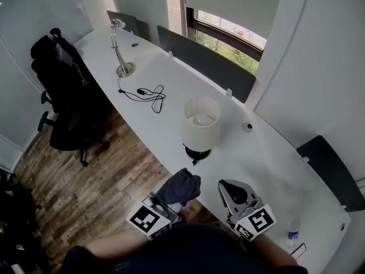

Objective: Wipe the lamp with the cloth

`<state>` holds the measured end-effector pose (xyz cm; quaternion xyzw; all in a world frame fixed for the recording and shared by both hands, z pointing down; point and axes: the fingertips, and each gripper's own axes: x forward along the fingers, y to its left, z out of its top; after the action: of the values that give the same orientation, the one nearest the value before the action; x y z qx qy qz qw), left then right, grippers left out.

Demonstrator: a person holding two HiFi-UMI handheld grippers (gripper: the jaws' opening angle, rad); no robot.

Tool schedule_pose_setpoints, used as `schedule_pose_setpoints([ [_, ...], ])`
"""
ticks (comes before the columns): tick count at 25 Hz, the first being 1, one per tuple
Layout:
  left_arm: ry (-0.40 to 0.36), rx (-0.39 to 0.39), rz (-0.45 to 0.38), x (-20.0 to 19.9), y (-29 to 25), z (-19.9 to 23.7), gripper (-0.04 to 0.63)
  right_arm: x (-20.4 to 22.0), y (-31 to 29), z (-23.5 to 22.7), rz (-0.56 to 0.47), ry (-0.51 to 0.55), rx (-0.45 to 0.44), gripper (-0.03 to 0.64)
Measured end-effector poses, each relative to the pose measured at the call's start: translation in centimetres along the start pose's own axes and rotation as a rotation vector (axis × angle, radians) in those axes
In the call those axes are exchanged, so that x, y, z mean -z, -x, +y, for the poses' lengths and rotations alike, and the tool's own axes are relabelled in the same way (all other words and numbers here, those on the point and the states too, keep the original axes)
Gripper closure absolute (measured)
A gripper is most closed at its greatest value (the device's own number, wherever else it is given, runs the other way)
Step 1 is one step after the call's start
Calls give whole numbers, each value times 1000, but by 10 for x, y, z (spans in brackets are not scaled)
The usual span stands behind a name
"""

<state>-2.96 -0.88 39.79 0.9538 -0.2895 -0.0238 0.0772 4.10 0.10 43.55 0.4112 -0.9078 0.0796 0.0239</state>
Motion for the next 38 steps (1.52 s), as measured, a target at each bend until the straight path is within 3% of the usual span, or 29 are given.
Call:
schedule_pose_setpoints([
  [7,11,103,48,-1,-8,50,548,-20,-41,-8,-5,26,132,612],
  [13,-8,100,84,5,-29,78,548,-21,-57,-21,4,22,151,614],
  [29,-139,-78,200,10,-79,122,548,-36,-69,-110,-34,49,96,612],
  [38,-186,-108,214,9,-85,130,548,-42,-92,-138,-57,62,100,614],
])
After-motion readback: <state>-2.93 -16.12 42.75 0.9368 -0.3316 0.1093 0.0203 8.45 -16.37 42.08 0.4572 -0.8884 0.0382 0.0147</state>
